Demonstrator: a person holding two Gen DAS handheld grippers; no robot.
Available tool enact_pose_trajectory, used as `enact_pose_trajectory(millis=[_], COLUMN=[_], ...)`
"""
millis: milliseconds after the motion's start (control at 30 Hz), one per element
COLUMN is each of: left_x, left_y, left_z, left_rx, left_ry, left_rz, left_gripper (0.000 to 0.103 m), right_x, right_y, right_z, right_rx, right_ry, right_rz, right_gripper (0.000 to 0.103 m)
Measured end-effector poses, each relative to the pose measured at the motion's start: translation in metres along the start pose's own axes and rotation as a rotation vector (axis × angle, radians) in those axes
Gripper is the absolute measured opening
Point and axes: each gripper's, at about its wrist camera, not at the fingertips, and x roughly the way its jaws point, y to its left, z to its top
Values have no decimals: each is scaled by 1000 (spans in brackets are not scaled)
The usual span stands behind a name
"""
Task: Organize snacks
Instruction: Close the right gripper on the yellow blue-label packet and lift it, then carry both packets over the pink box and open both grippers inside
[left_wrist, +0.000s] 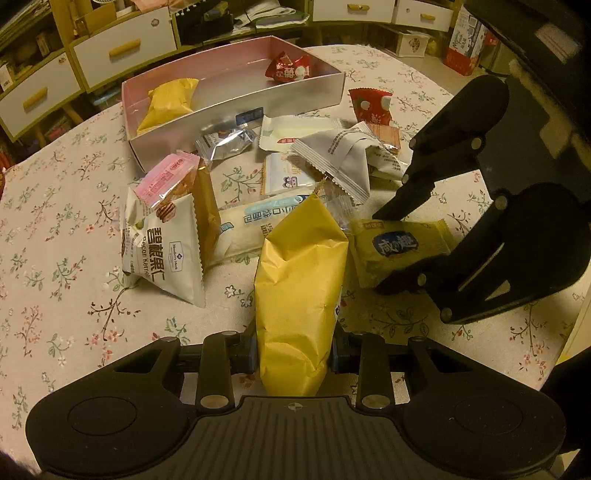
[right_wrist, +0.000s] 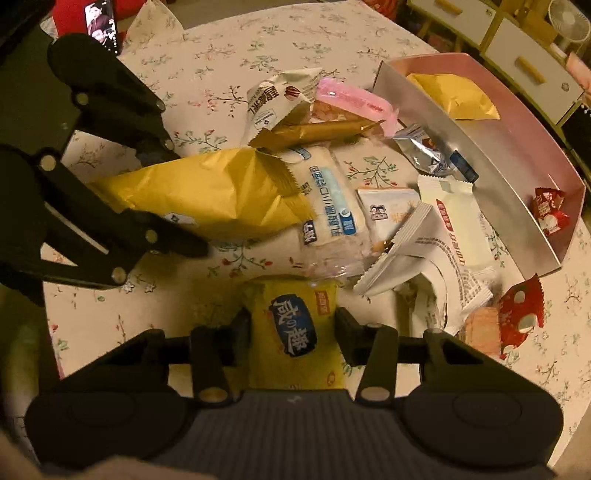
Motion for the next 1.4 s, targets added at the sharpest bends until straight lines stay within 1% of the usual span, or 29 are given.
enact_pose_trajectory(millis=[233, 267, 367, 400, 567, 767, 1033, 1167, 1400], left_x=[-9, -10, -16, -19, -23, -27, -33, -38, -46], left_y=[1, 2, 4, 4, 4, 4, 5, 7, 13], left_z=[0, 0, 1, 2, 2, 2, 5, 9, 22], left_rx=[-2, -3, -11, -14, -23, -20, -28, -33, -40], left_ry=[-24, -29, -49, -55, -71, -82, -102, -119, -150], left_rz=[0, 2, 1, 1, 0, 0, 0, -1, 5], left_gripper=[31, 31, 31, 31, 31, 31, 31, 31, 31], right_x=[-15, -18, -26, -28, -27, -39, -49, -60, -76], right_y=[5, 5, 5, 6, 3, 0, 1, -1, -13], right_z=[-4, -5, -6, -7, -7, -8, -10, -10, -1], right_rx=[4, 7, 32, 41, 97, 150, 165, 172, 189], right_ry=[-17, -23, -42, -45, -53, -95, -132, -165, -215], right_rz=[-32, -34, -51, -55, -65, -66, -77, -82, -102], right_gripper=[38, 30, 24, 23, 22, 16, 15, 15, 15])
